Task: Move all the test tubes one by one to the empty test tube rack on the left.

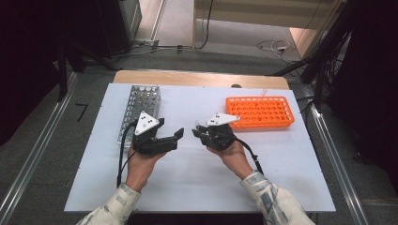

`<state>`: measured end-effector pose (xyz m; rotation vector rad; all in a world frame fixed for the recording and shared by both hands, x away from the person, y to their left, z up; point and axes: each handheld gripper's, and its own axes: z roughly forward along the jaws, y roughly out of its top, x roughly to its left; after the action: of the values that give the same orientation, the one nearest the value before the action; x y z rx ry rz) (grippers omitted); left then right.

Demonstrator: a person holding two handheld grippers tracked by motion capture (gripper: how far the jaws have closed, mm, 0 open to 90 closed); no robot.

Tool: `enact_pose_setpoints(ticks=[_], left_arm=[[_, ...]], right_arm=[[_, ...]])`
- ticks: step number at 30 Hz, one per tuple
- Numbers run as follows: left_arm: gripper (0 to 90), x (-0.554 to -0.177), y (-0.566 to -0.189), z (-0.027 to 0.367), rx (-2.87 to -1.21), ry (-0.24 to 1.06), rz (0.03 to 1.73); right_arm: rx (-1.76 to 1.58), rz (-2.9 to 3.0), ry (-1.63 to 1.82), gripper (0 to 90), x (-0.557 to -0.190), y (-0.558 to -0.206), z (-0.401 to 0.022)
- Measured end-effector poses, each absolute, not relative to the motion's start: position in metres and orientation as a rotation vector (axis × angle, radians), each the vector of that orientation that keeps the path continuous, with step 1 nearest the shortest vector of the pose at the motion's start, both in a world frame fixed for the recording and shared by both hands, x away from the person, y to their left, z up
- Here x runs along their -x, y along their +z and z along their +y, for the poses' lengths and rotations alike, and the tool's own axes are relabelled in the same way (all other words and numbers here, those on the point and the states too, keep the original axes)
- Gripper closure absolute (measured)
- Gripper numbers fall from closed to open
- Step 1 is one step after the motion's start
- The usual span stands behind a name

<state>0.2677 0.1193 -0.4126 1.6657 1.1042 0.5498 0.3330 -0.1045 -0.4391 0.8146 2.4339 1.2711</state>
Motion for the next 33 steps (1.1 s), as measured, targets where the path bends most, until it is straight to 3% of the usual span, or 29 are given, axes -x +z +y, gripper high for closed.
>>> enact_pose_setpoints(ticks=[28,33], left_arm=[[74.1,-0.281,-0.421,0.09,-1.768,0.514,0.983],[75.0,-0.282,-0.421,0.09,-1.778,0.516,0.98]], right_arm=[[-0.761,2.494,1.308,73.5,-0.322,-0.438,-0.089],[-0.762,2.5,1.306,73.1,-0.324,-0.439,-0.089]])
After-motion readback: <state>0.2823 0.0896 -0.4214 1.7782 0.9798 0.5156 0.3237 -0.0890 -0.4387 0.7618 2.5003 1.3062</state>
